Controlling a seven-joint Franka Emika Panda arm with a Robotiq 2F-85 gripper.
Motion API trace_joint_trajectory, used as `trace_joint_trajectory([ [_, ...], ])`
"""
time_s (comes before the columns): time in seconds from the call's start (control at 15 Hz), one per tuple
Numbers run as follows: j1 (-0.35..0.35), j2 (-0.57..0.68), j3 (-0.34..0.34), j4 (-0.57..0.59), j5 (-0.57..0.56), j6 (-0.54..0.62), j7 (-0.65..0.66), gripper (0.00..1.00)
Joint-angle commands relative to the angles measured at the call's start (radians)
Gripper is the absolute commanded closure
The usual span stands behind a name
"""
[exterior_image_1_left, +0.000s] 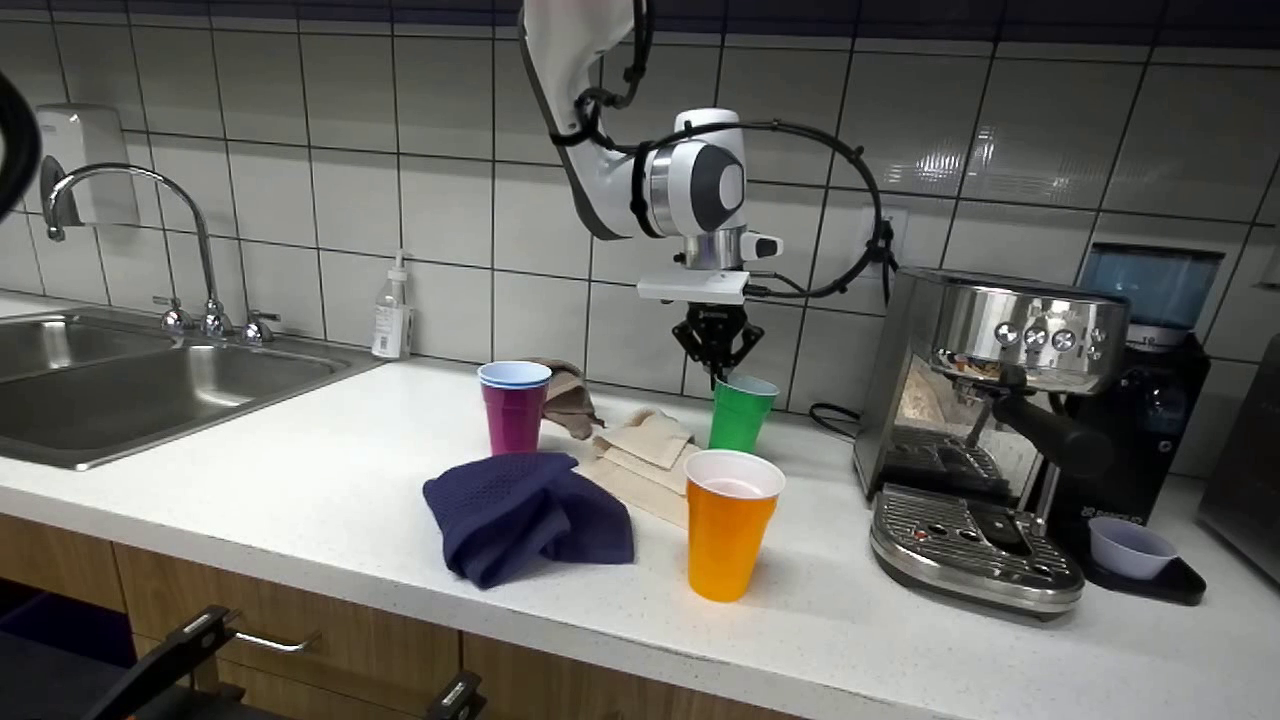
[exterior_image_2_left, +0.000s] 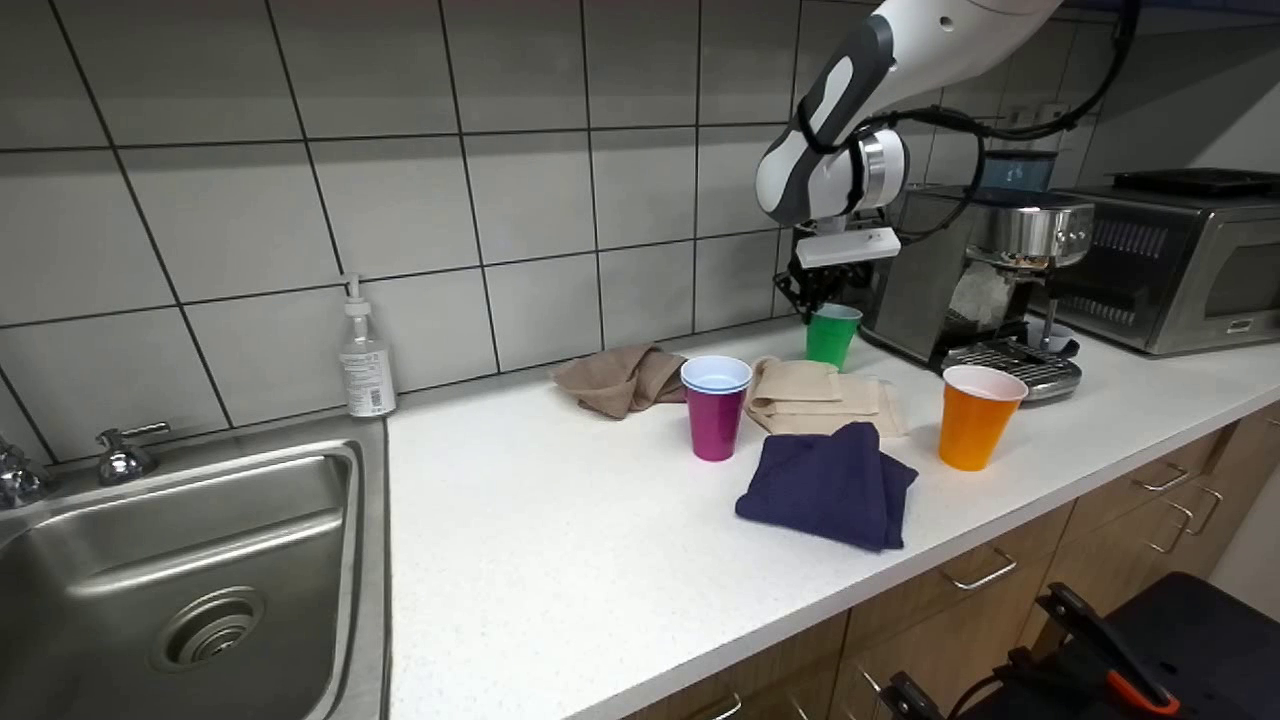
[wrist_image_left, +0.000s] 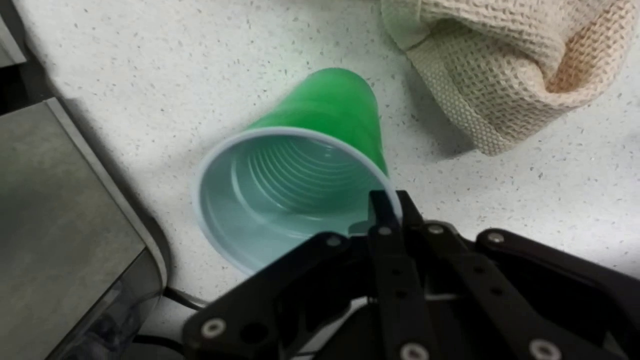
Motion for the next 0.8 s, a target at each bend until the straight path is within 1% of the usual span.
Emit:
trace_joint_trajectory([
  [0.0, -0.012, -0.04, 0.006, -0.023, -0.004, 0.044, -0.019, 0.99],
  [0.4, -0.012, -0.084, 0.006, -0.082, -0.006, 0.17, -0.026, 0.99],
  [0.73, -0.01, -0.146, 0.006, -0.174, -0.006, 0.261, -0.032, 0.99],
])
